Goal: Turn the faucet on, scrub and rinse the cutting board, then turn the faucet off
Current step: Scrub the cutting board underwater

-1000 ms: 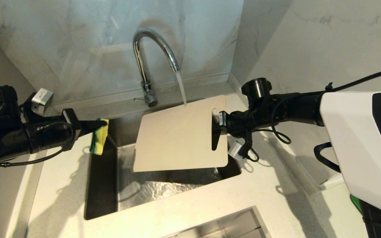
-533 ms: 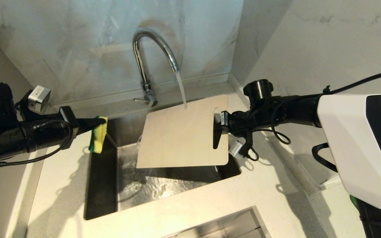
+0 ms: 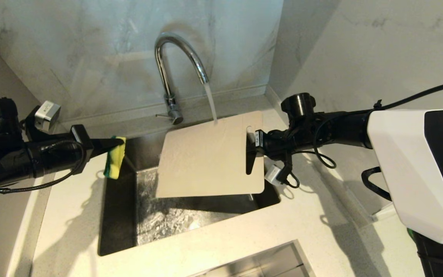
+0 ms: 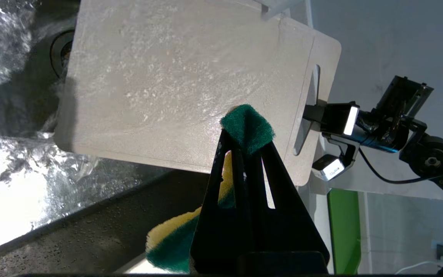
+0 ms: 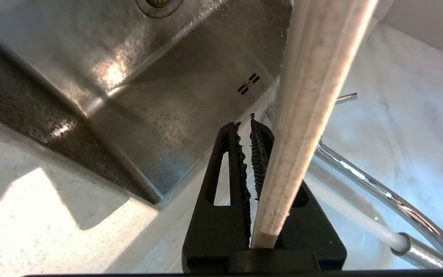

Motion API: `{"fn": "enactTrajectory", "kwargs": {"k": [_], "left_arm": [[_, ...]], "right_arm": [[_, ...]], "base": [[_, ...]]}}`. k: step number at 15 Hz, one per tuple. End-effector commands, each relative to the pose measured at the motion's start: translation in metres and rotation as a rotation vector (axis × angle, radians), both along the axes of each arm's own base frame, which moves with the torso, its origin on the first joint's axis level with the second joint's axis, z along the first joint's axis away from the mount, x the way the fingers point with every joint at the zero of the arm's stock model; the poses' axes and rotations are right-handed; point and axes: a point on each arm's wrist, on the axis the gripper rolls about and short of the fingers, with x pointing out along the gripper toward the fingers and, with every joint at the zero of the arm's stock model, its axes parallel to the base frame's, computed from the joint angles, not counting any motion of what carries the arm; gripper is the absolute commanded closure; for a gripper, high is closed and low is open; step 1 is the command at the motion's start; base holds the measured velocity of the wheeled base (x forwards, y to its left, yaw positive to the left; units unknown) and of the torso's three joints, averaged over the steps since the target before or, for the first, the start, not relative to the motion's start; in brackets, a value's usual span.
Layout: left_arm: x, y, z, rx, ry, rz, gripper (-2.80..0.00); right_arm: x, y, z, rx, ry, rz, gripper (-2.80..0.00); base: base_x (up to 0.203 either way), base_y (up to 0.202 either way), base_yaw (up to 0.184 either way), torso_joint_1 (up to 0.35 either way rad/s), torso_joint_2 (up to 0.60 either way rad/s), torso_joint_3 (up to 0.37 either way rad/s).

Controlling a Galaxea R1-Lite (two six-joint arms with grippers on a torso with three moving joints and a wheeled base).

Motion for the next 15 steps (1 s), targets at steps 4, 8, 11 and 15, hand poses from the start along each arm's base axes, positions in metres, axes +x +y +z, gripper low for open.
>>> {"fn": "enactTrajectory", "kwargs": {"k": [4, 8, 11, 15], "left_arm": [[0.0, 0.001, 0.001, -0.005, -0.003, 0.001, 0.0], [0.0, 0.0, 0.0, -0.004, 0.001, -0.001, 0.0], [0.002, -0.003, -0.007, -0.001, 0.026, -0.016, 0.0], [0.012, -0.005, 0.0, -0.005, -0.002, -0.012, 0.0]], "right_arm": [[-0.008, 0.02, -0.005, -0.011, 0.011, 0.055, 0.0], [-0.02, 0.029, 0.008, -0.012, 0.013, 0.082, 0.0], [-0.037, 0.041, 0.017, -0.013, 0.016, 0.119, 0.0], [-0.065, 0.059, 0.025, -0.019, 0.031, 0.182, 0.0]], "base": [[0.0, 0.0, 0.0, 0.0, 0.0, 0.0], [0.0, 0.0, 0.0, 0.0, 0.0, 0.0], [0.0, 0.0, 0.0, 0.0, 0.0, 0.0], [0.0, 0.0, 0.0, 0.0, 0.0, 0.0]]}}
